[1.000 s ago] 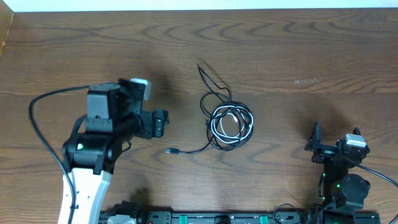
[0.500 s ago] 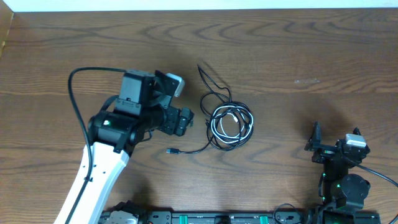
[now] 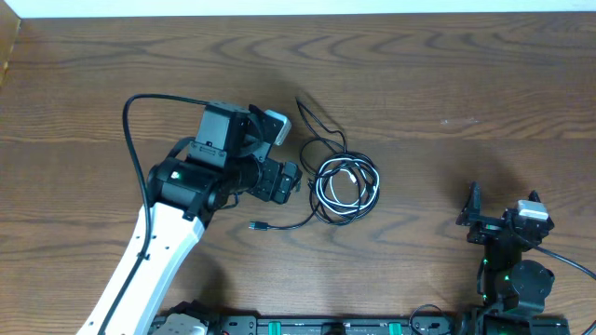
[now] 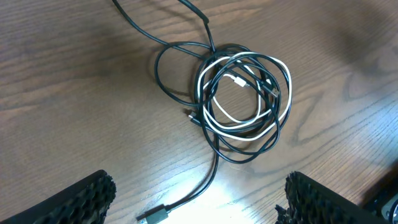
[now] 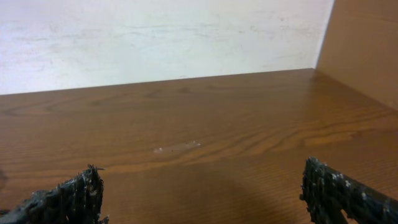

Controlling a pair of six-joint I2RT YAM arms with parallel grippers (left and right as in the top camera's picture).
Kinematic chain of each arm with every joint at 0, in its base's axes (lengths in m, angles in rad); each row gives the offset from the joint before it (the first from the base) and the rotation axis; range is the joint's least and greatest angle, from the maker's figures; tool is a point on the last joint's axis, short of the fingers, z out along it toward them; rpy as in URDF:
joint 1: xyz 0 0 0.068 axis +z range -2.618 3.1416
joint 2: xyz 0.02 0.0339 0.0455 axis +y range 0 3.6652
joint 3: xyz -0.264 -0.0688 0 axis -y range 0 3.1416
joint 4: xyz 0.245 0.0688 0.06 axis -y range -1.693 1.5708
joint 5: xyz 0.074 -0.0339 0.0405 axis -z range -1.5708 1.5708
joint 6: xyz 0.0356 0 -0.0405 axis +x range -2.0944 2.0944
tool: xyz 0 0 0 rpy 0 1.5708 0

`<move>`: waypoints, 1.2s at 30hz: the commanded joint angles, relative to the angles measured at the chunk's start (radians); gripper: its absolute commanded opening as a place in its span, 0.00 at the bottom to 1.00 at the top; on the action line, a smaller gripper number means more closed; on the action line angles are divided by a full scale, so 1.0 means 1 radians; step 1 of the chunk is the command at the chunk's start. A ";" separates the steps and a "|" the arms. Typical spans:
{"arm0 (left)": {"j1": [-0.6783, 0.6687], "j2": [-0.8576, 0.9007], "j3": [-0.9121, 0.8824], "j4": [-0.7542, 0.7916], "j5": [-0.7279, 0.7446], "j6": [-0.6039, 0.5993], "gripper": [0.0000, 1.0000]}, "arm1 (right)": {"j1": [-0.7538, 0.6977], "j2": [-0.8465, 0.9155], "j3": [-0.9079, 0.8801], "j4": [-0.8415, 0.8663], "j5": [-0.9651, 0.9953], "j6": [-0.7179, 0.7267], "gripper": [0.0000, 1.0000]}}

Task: Untangle cables
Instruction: 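Move the left gripper forward over the cable bundle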

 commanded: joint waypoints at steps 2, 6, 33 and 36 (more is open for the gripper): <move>-0.004 0.008 0.032 0.018 0.005 -0.008 0.88 | 0.005 -0.006 -0.002 -0.005 -0.006 -0.015 0.99; -0.004 0.008 0.032 0.019 0.004 -0.008 0.89 | 0.005 -0.006 -0.002 -0.005 -0.006 -0.015 0.99; -0.095 0.161 0.032 0.190 0.005 -0.114 0.89 | 0.005 -0.006 -0.002 -0.005 -0.006 -0.015 0.99; -0.114 0.193 0.032 0.221 -0.004 -0.113 0.88 | 0.005 -0.006 -0.002 -0.005 -0.006 -0.015 0.99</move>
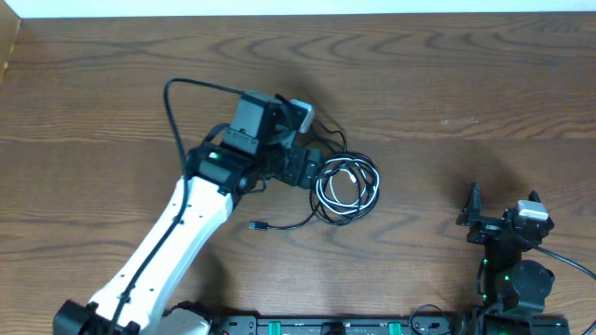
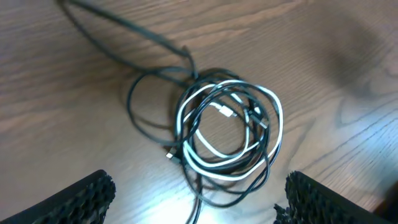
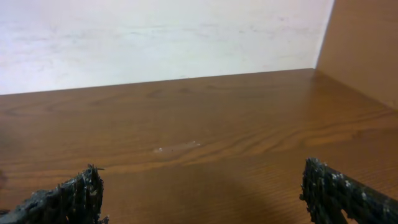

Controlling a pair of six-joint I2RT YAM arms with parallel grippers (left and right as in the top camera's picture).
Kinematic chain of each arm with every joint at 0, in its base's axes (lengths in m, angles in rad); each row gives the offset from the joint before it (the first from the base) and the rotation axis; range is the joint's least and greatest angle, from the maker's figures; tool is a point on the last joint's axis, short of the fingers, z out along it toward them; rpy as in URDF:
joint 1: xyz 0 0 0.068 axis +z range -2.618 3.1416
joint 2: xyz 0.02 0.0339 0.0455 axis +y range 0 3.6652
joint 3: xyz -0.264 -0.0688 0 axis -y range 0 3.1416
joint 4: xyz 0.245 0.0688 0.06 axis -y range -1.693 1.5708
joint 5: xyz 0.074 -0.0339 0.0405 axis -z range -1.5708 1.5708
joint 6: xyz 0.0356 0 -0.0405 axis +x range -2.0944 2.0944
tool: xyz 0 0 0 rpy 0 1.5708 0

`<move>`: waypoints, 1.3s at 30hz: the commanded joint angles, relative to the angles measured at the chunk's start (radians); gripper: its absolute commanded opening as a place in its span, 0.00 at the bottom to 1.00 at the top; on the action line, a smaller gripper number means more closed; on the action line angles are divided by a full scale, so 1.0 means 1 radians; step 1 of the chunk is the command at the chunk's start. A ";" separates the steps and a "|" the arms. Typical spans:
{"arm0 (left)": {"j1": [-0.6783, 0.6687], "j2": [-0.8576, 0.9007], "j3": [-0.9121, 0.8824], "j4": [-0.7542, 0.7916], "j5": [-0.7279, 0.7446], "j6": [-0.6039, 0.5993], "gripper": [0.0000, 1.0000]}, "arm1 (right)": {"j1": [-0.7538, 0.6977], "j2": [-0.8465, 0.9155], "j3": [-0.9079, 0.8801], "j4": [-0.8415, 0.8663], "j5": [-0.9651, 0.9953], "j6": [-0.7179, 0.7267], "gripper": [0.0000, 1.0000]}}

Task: Untangle cables
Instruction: 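Move the left gripper forward over the cable bundle, then lower the left gripper and grasp a black cable strand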

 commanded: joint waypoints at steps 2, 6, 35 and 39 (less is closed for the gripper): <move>-0.031 0.051 0.032 0.039 -0.014 0.006 0.88 | 0.005 -0.006 -0.002 -0.005 -0.006 -0.015 0.99; -0.036 0.067 0.032 0.104 -0.079 -0.067 0.88 | 0.005 -0.006 -0.002 -0.005 -0.006 -0.015 0.99; -0.035 0.113 0.032 0.244 -0.269 -0.545 0.88 | 0.005 -0.006 -0.002 -0.005 -0.006 -0.015 0.99; -0.036 0.121 0.031 0.250 -0.269 -0.608 0.88 | 0.005 -0.006 -0.002 -0.005 -0.006 -0.015 0.99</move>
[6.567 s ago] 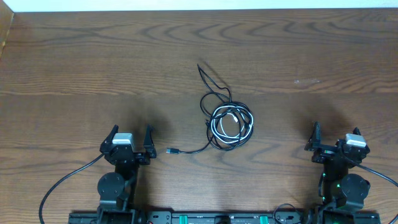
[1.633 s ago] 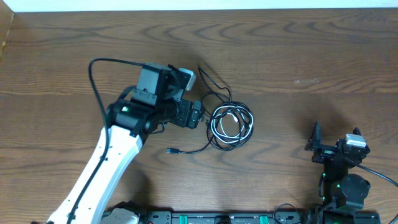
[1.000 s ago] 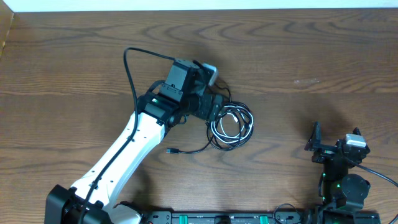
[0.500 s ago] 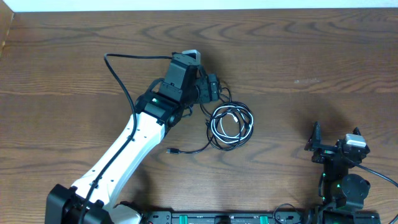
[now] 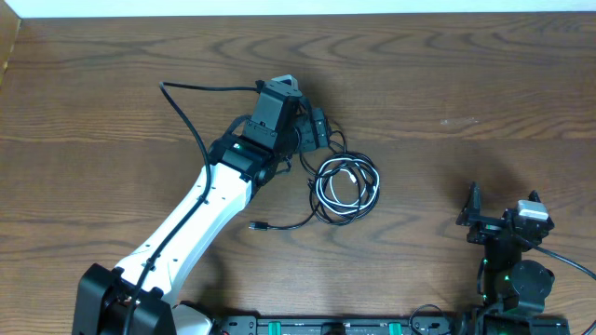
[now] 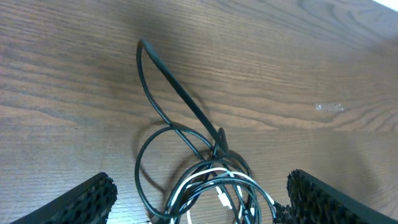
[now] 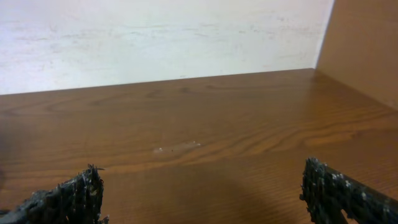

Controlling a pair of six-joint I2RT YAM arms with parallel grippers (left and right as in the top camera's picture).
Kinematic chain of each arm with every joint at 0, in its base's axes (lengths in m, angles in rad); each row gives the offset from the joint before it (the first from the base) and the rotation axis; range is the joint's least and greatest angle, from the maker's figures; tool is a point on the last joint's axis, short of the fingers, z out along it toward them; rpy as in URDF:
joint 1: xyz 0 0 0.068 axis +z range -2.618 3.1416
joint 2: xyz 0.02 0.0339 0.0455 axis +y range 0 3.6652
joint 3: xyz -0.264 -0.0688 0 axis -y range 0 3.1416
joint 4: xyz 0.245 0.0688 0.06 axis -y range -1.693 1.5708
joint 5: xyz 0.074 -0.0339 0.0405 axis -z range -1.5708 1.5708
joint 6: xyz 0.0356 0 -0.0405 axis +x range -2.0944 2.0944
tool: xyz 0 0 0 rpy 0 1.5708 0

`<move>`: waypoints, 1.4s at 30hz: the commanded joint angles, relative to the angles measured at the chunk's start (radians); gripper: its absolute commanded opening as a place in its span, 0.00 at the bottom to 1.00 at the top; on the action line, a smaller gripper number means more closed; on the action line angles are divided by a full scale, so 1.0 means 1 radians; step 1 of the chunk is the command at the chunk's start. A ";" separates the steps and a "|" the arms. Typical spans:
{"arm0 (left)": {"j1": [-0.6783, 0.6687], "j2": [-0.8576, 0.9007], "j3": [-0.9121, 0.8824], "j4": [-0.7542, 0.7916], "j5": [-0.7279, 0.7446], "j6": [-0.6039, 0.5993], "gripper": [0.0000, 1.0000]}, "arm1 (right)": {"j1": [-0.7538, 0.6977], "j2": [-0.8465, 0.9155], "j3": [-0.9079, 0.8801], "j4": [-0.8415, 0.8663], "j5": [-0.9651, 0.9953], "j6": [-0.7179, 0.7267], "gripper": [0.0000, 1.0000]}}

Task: Untangle cables
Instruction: 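Lower the left gripper and grasp a black cable strand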

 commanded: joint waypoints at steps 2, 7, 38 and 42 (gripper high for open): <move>0.000 0.029 0.030 0.002 -0.021 -0.042 0.89 | 0.005 -0.006 -0.002 -0.005 -0.006 -0.015 0.99; 0.000 0.084 0.030 0.026 -0.020 -0.042 0.88 | 0.005 -0.006 -0.002 -0.005 -0.006 -0.015 0.99; 0.000 0.240 0.030 0.287 -0.021 -0.095 0.88 | 0.005 -0.006 -0.002 -0.005 -0.006 -0.015 0.99; 0.000 0.255 0.030 0.309 -0.020 -0.100 0.89 | 0.005 -0.006 -0.002 -0.005 -0.006 -0.015 0.99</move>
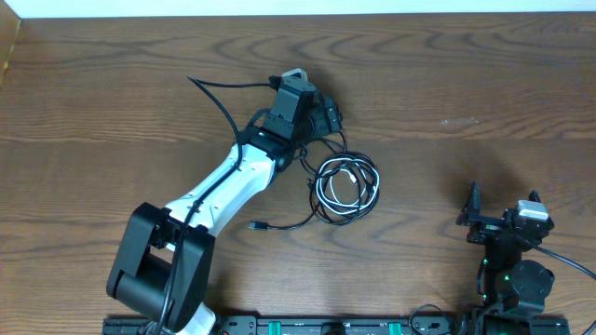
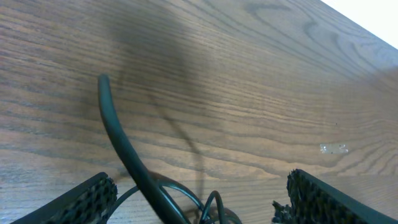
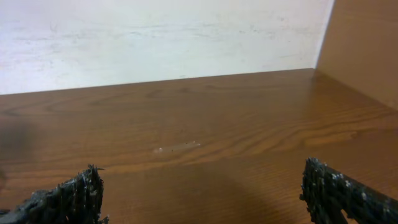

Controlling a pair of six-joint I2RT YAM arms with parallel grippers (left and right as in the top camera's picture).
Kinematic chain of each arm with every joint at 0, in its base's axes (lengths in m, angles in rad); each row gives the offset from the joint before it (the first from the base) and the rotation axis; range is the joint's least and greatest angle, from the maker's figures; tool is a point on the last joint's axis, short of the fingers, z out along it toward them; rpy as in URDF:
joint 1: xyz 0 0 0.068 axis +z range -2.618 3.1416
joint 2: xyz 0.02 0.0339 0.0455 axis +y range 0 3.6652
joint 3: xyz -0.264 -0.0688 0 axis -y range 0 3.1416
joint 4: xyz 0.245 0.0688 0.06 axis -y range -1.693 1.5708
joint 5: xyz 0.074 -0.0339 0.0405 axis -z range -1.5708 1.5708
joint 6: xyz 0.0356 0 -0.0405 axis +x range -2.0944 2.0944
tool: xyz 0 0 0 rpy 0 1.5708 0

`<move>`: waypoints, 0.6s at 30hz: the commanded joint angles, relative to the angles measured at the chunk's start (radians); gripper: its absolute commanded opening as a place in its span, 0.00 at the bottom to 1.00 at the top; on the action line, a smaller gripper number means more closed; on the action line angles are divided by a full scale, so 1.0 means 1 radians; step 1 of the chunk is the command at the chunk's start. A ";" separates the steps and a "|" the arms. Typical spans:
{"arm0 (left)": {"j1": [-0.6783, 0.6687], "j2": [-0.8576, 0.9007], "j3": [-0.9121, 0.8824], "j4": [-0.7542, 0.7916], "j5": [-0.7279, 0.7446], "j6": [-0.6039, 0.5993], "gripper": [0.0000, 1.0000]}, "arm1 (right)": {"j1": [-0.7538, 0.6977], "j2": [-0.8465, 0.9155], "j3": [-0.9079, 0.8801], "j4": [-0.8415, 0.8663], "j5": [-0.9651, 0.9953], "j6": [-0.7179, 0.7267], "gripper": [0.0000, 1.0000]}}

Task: Untangle cables
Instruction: 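Lower the left gripper and grasp a black cable strand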

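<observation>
A black cable and a white cable (image 1: 328, 186) lie coiled together in one tangle (image 1: 358, 207) mid-table. A black strand runs from it to a plug (image 1: 259, 225) at the lower left. My left gripper (image 1: 328, 115) hangs open over the tangle's far side. In the left wrist view a thick black cable end (image 2: 124, 149) rises between the wide-apart fingers (image 2: 87, 200), held by neither; my left gripper (image 2: 199, 202) holds nothing. My right gripper (image 1: 473, 207) rests open at the near right, far from the cables, with only bare wood between its fingers (image 3: 329, 186).
The left arm's own black lead (image 1: 223, 86) arcs above the table behind the wrist. A pale wall (image 3: 161, 37) and a wooden side panel (image 3: 367, 43) bound the table at the far right. Bare wood (image 1: 466, 102) lies right of the tangle.
My left gripper has moved a little farther away and to the right, over the far black strand. The coil has dropped out of its wrist view. The cables and the right arm have not moved.
My left gripper was open just left of the tangle. Then it stood at the tangle's upper left, then over the far black strand, and now stands beyond the coil's far edge. The tangle has kept its shape throughout, and the right arm has stayed parked.
</observation>
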 commanded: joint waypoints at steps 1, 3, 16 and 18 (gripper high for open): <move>0.000 0.023 0.030 0.006 -0.013 -0.021 0.88 | 0.005 -0.006 -0.002 -0.005 -0.006 -0.015 0.99; 0.000 0.030 0.030 0.006 -0.013 -0.028 0.88 | 0.005 -0.006 -0.002 -0.005 -0.006 -0.015 0.99; -0.026 0.045 0.030 0.046 -0.014 -0.031 0.68 | 0.005 -0.006 -0.002 -0.005 -0.006 -0.015 0.99; -0.026 0.045 0.030 0.047 -0.014 -0.031 0.62 | 0.005 -0.006 -0.002 -0.005 -0.006 -0.015 0.99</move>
